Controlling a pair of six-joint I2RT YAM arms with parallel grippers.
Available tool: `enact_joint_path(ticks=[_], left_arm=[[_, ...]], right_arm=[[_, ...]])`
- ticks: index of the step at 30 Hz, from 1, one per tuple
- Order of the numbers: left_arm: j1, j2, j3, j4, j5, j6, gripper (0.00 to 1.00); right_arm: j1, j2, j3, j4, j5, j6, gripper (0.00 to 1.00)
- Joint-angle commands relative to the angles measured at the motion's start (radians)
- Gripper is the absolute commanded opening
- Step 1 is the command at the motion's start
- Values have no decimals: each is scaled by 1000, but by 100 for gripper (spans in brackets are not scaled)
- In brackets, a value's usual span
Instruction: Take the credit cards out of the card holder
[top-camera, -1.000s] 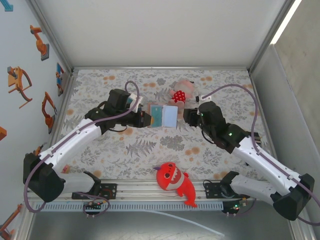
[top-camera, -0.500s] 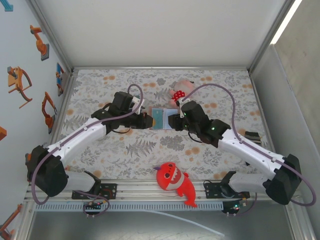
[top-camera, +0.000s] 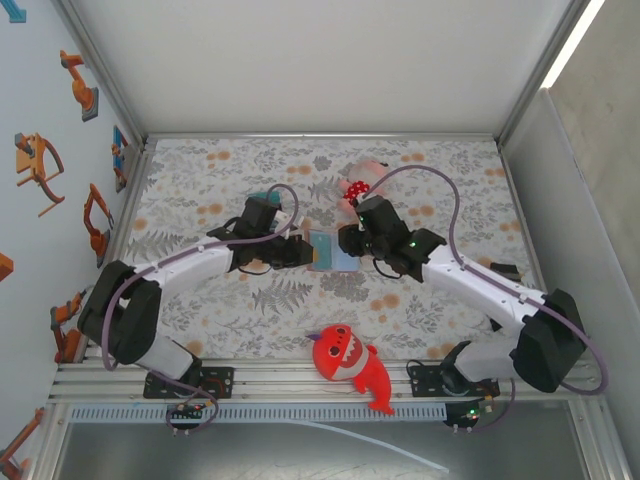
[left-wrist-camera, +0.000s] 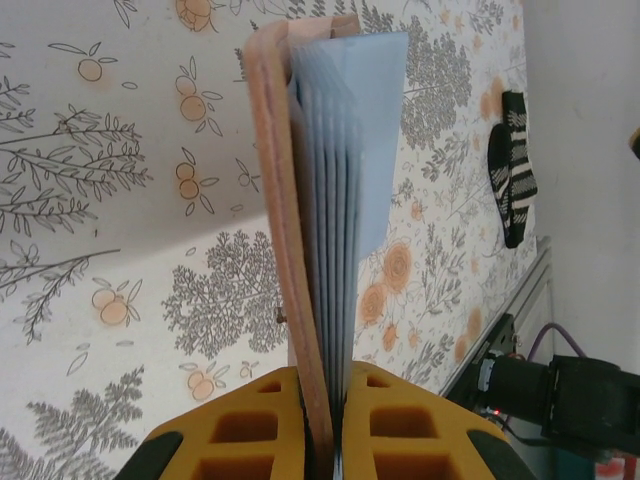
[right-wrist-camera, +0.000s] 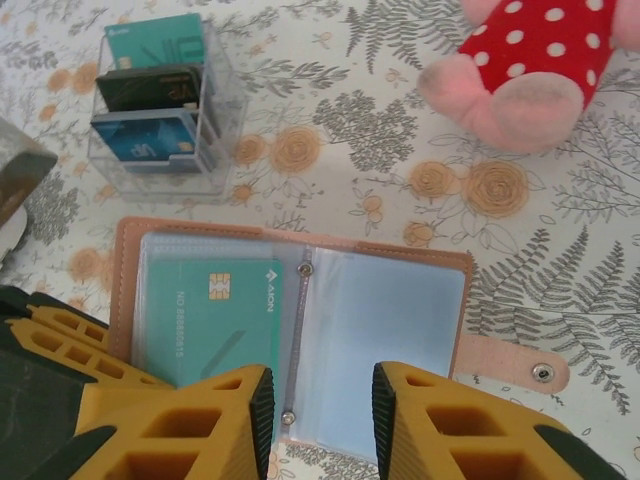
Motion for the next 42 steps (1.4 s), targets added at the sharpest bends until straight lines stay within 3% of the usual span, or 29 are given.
enact_joint_path(ticks=[1, 14, 21, 26, 33, 36, 42], left_arm=[[1, 38, -13, 107, 47, -41, 0], [8, 174, -22, 139, 105, -55, 5], [16, 215, -12, 108, 109, -32, 26], [18, 220, 8, 45, 90, -1, 34], [19, 181, 28, -66, -14, 37, 43], [19, 157, 32, -106, -82, 39, 52], [7, 92, 35, -186, -298, 44, 56]], right_arm=[[-15, 13, -6, 13, -22, 29, 32], [-58, 83, -35, 50, -81, 42, 31], [-73, 113, -50, 67, -100, 59, 31], [-74, 136, -60, 92, -139, 56, 28], [-81, 184, -68, 120, -204, 65, 24], [-89, 204, -70, 126, -242, 68, 21], [-92, 228, -66, 117, -280, 56, 19]])
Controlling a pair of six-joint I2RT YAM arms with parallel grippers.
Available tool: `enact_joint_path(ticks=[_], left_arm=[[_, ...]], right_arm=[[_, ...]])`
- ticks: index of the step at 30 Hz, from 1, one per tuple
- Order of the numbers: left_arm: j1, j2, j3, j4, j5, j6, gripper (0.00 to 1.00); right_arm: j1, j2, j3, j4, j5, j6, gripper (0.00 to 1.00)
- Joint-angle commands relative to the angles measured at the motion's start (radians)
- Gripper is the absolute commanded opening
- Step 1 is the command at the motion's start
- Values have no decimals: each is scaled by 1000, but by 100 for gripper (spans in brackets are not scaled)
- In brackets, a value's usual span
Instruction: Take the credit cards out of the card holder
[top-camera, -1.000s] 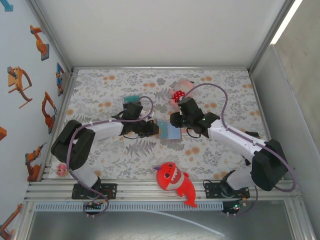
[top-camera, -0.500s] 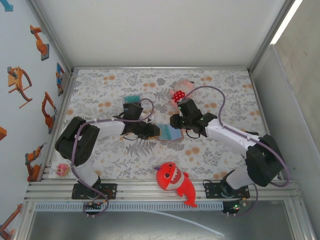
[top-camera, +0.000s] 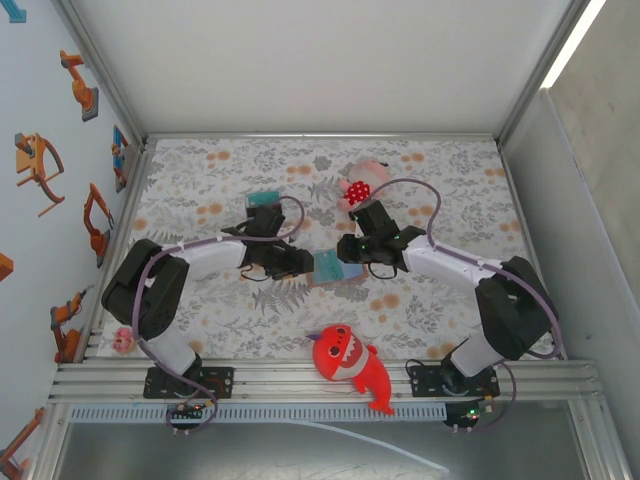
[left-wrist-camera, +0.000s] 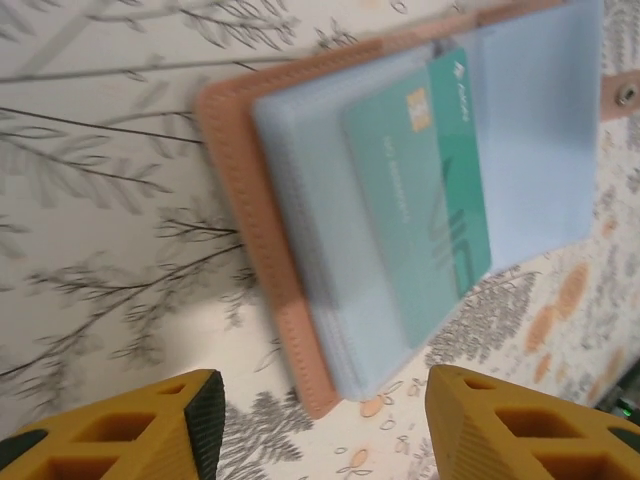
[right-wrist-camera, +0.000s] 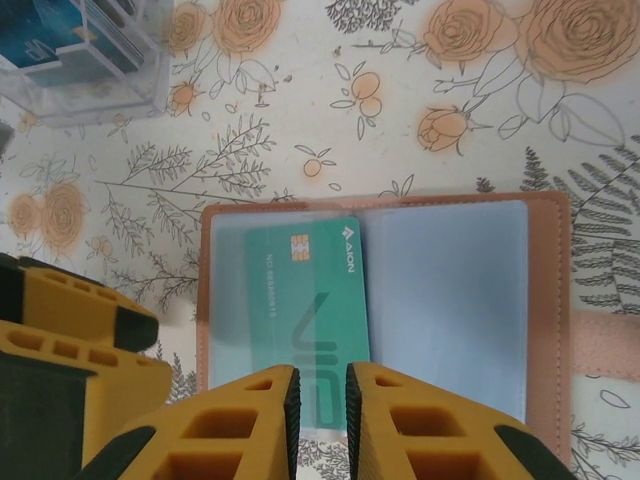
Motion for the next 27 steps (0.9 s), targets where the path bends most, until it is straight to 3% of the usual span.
enact_joint_path(ticks=[1, 8, 13, 27], left_arm=[[-10, -58, 24, -76, -155, 26, 56], [-60, -51, 22, -2, -183, -11, 46], [-93, -13, 30, 35, -198, -24, 42], [-99, 63, 45, 71, -207, -18, 32]], right_arm=[[-4, 18, 1, 3, -37, -2, 19], [-5, 75, 35, -35, -54, -13, 22], [-6, 119, 50, -34, -83, -15, 34], [-48, 175, 16, 52, -169, 31, 30]])
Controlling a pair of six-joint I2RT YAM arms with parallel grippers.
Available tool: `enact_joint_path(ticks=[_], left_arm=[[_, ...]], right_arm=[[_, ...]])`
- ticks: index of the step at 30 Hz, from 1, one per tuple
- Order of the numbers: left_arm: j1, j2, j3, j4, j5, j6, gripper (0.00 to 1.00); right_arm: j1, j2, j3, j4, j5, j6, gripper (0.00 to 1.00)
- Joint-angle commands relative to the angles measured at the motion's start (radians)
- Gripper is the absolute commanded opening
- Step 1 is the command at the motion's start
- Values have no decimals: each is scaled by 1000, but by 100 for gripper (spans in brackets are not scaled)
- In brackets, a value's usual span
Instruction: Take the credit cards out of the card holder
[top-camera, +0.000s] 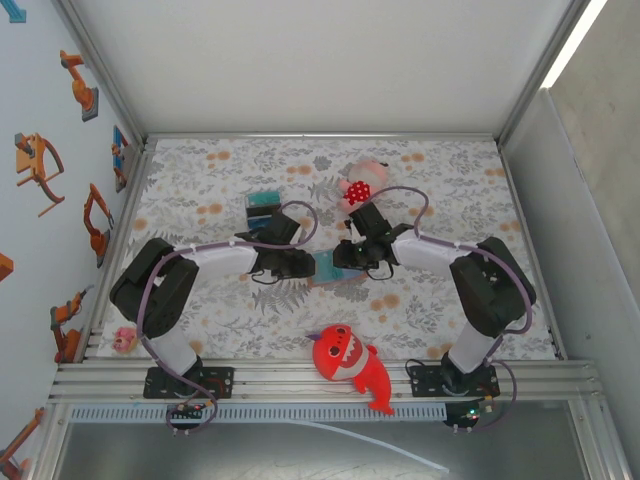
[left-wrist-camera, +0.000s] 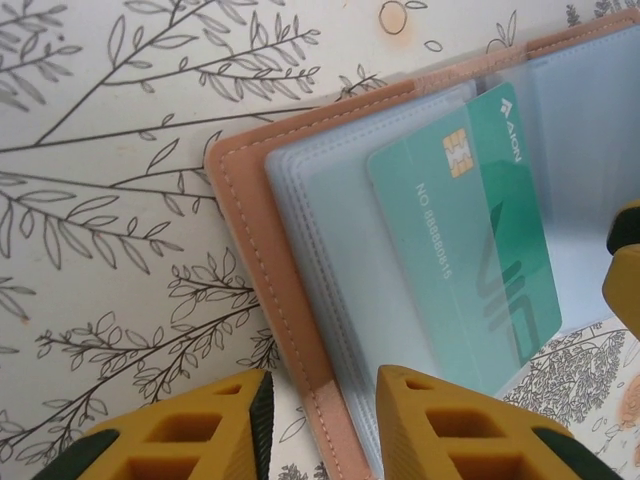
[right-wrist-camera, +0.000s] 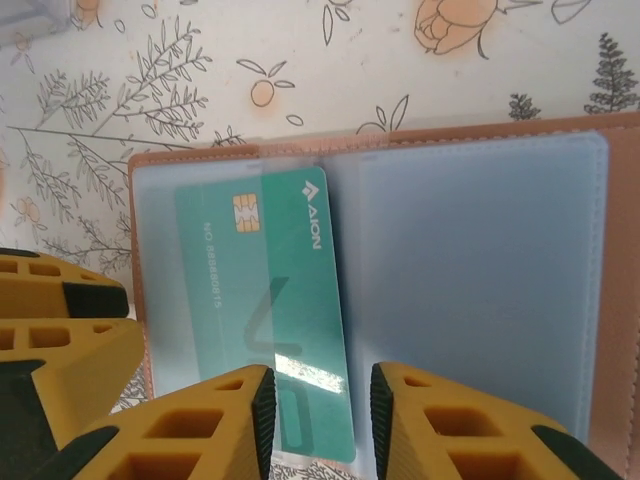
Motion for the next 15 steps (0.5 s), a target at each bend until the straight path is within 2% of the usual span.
enact_joint_path(ticks=[1, 15], left_arm=[[-1, 22, 35, 5, -10, 4, 31], [1, 59, 47, -14, -29, 18, 24]], right_arm=[[-12, 20, -11, 54, -49, 30, 30], [-34, 52, -31, 80, -63, 41, 29]])
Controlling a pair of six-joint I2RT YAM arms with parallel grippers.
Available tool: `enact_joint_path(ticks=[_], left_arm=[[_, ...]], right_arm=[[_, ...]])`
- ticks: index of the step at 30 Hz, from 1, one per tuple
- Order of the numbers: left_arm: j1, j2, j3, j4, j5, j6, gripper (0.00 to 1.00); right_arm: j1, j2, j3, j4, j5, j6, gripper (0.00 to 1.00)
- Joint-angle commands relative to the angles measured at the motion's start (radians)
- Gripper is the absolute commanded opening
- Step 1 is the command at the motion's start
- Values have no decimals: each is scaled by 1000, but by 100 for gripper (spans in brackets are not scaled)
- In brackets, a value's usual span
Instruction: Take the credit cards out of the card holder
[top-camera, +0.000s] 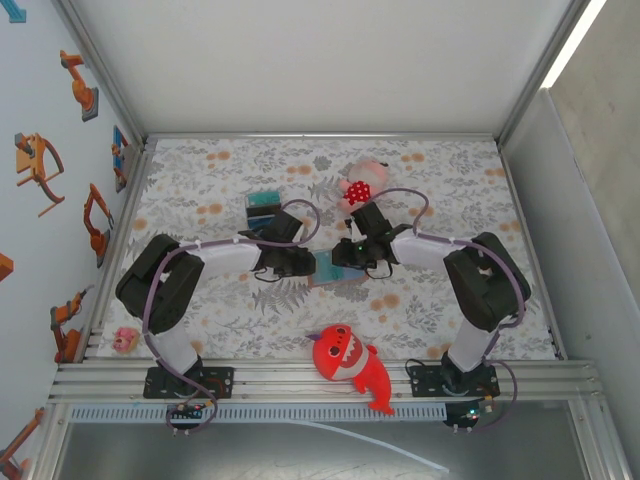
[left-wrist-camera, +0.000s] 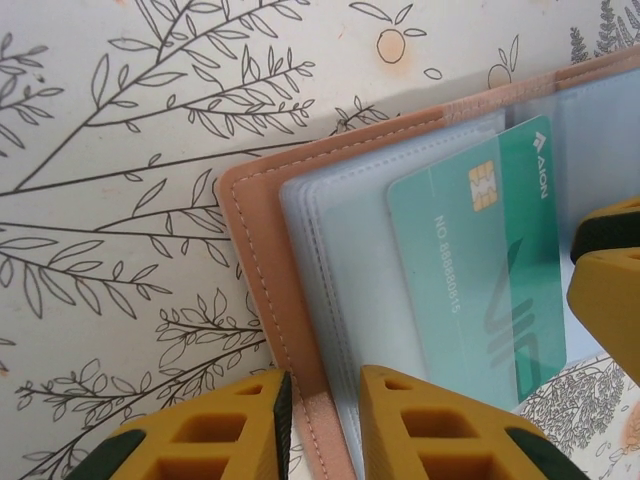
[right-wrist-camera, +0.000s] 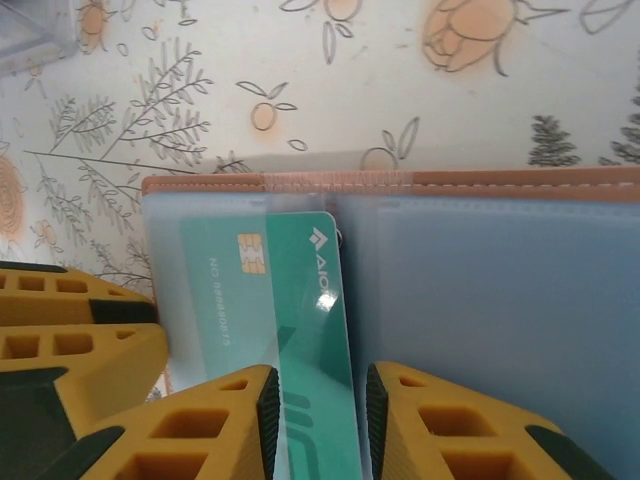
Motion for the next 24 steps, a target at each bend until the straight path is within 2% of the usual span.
enact_joint_path(ticks=[1, 15, 20, 24], left_arm=[[1, 23, 22, -25, -24, 17, 23], [1, 37, 34, -52, -36, 30, 18], [0, 38, 35, -55, -37, 33, 18], [1, 39, 38, -58, -36, 34, 18]], right_arm=[[-11, 8, -25, 22, -15, 14, 29], [-40, 22, -138, 271, -160, 117, 22], [-49, 17, -155, 289, -167, 123, 16], [-56, 17, -167, 303, -171, 127, 15]])
